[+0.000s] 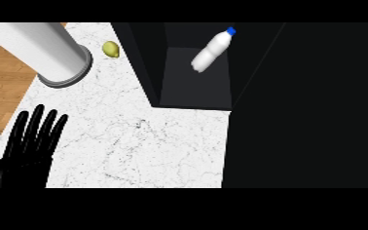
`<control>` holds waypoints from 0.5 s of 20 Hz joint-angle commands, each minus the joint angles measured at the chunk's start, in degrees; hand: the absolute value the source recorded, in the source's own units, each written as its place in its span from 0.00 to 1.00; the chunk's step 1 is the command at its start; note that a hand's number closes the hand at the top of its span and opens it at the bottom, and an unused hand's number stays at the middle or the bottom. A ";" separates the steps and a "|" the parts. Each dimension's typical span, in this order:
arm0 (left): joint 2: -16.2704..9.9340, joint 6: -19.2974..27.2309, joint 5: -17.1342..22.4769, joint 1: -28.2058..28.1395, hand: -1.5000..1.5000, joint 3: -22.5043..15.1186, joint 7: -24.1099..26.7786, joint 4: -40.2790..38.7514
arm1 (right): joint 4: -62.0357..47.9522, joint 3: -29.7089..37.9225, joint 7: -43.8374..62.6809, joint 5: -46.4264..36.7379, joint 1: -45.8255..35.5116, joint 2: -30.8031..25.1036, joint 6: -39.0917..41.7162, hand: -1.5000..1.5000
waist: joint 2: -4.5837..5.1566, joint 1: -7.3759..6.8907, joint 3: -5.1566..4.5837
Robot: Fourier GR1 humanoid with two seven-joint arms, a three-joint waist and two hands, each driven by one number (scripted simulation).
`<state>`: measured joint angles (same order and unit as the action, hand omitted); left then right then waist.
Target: Pick up the bottled water, place it into the cabinet and close the cabinet
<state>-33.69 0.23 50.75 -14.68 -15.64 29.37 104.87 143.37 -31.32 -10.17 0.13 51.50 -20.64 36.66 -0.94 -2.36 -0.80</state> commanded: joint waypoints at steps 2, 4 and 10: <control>-2.71 -3.32 2.62 -1.91 0.00 2.92 -0.30 1.66 | 7.15 -14.33 6.77 -3.09 -0.95 1.49 -0.06 1.00 | 0.82 -1.65 -0.05; -3.82 -4.95 3.21 -2.87 0.00 3.36 -0.58 1.78 | 5.07 -15.07 6.63 -2.87 -2.40 1.71 -0.63 1.00 | 0.92 -3.06 -0.07; -6.22 -8.98 4.18 -3.36 0.00 5.46 -0.33 1.19 | 3.82 -14.18 9.70 -1.99 -7.70 0.79 -2.31 1.00 | 1.86 -6.24 -0.23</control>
<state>-38.18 -6.18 53.79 -17.50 -11.92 29.05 106.34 142.80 -33.83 -7.01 0.60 47.85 -18.78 30.17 0.46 -6.74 -0.88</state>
